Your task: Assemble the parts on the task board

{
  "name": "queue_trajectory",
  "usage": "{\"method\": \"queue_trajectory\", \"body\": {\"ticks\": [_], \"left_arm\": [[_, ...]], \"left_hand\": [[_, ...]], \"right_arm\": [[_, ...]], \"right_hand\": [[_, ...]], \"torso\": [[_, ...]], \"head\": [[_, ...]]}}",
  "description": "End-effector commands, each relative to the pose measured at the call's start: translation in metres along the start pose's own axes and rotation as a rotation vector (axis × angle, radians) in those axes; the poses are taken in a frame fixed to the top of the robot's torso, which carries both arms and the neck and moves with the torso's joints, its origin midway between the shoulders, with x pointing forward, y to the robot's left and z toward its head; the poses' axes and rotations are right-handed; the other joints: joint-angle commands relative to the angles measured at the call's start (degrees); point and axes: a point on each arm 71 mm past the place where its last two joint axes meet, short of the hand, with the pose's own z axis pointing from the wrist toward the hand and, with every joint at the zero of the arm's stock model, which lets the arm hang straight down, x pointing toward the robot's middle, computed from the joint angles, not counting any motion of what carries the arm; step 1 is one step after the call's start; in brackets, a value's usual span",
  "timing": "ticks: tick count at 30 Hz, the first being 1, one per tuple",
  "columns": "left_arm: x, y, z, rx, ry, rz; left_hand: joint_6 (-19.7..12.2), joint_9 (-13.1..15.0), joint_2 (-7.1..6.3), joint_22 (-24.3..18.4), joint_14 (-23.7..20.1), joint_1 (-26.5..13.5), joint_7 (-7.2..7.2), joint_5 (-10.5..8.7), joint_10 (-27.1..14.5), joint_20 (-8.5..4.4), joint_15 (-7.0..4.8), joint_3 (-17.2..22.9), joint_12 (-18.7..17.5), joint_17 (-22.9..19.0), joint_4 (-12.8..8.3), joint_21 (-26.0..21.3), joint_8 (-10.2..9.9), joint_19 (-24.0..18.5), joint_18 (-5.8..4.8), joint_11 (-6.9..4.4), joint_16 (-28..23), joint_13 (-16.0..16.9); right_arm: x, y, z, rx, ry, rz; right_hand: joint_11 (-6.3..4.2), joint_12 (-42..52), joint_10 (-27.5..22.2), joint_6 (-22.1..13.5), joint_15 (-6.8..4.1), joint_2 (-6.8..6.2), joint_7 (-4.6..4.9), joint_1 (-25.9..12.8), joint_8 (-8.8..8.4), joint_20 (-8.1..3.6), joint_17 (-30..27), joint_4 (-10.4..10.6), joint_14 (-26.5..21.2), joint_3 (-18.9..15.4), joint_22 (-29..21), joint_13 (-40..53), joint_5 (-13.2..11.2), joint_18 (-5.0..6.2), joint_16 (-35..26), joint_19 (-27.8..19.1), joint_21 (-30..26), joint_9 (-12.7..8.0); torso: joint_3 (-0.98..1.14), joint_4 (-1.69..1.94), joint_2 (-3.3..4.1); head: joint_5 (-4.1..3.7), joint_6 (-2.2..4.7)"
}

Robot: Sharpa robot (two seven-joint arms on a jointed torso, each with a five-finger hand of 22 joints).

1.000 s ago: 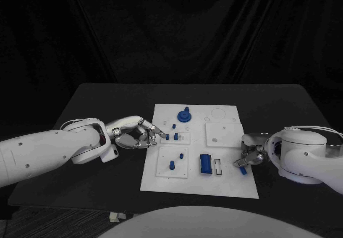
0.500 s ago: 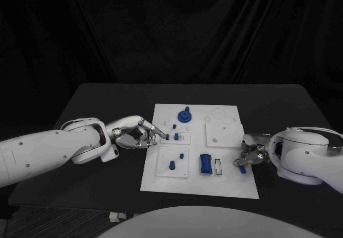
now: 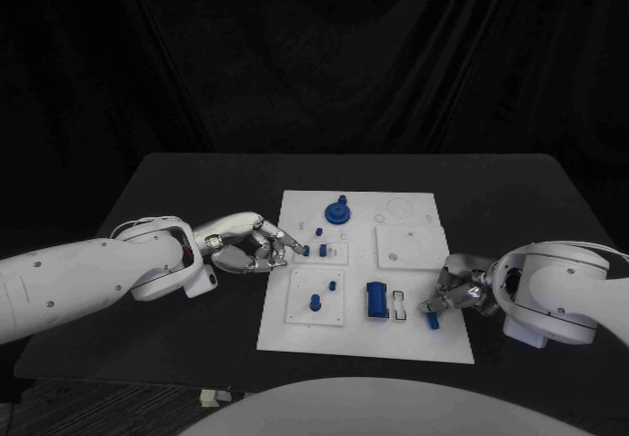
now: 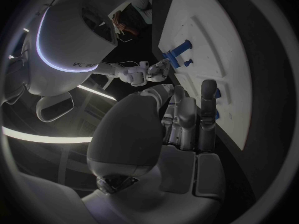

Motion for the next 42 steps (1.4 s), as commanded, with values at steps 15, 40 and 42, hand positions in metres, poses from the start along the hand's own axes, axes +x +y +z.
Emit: {"method": "queue_trajectory", "body": {"ticks": [15, 40, 42], "left_arm": [[0.001, -0.001, 0.001, 0.009, 0.007, -0.015], [0.002, -0.001, 0.002, 0.009, 0.010, -0.017], [0.002, -0.001, 0.002, 0.009, 0.010, -0.017]], "left_hand": [[0.14, -0.01, -0.07, 2.40, -0.41, -0.56, -0.08, 0.43, 0.39, 0.17, 0.07, 0.40, 0.39, -0.15, 0.01, 0.26, 0.14, -0.44, 0.69, -0.18, -0.23, -0.08], [0.14, -0.01, -0.07, 2.40, -0.41, -0.56, -0.08, 0.43, 0.39, 0.17, 0.07, 0.40, 0.39, -0.15, 0.01, 0.26, 0.14, -0.44, 0.69, -0.18, -0.23, -0.08], [0.14, -0.01, -0.07, 2.40, -0.41, -0.56, -0.08, 0.43, 0.39, 0.17, 0.07, 0.40, 0.39, -0.15, 0.01, 0.26, 0.14, -0.44, 0.69, -0.18, -0.23, -0.08]], "right_arm": [[0.010, 0.004, 0.001, 0.015, 0.095, 0.273], [-0.003, 0.014, -0.001, -0.005, 0.056, 0.320], [-0.004, 0.016, 0.000, -0.006, 0.056, 0.320]], "right_hand": [[-0.33, 0.21, 5.98, -1.37, -0.39, 0.12, -0.50, -2.23, 0.03, 0.09, 4.75, -6.13, 4.03, 7.08, 10.30, 15.09, -0.50, 0.34, -0.05, 0.18, -0.50, 0.29], [-0.15, 0.21, 5.98, -2.14, -0.26, 0.19, -0.27, -3.00, -0.21, 0.17, 4.97, -6.52, 4.09, 7.75, 10.42, 15.09, -0.65, 0.28, 0.09, 0.32, -0.26, 0.24], [-0.12, 0.21, 5.98, -2.21, -0.23, 0.18, -0.24, -3.24, -0.21, 0.19, 4.88, -6.54, 4.07, 7.82, 10.43, 15.09, -0.87, 0.28, 0.04, 0.33, -0.27, 0.23]], "torso": [[0.00, 0.01, 0.00], [0.00, 0.00, -0.02], [0.00, 0.00, -0.01]], "head": [[0.02, 0.00], [0.07, 0.00], [0.09, 0.00]]}}
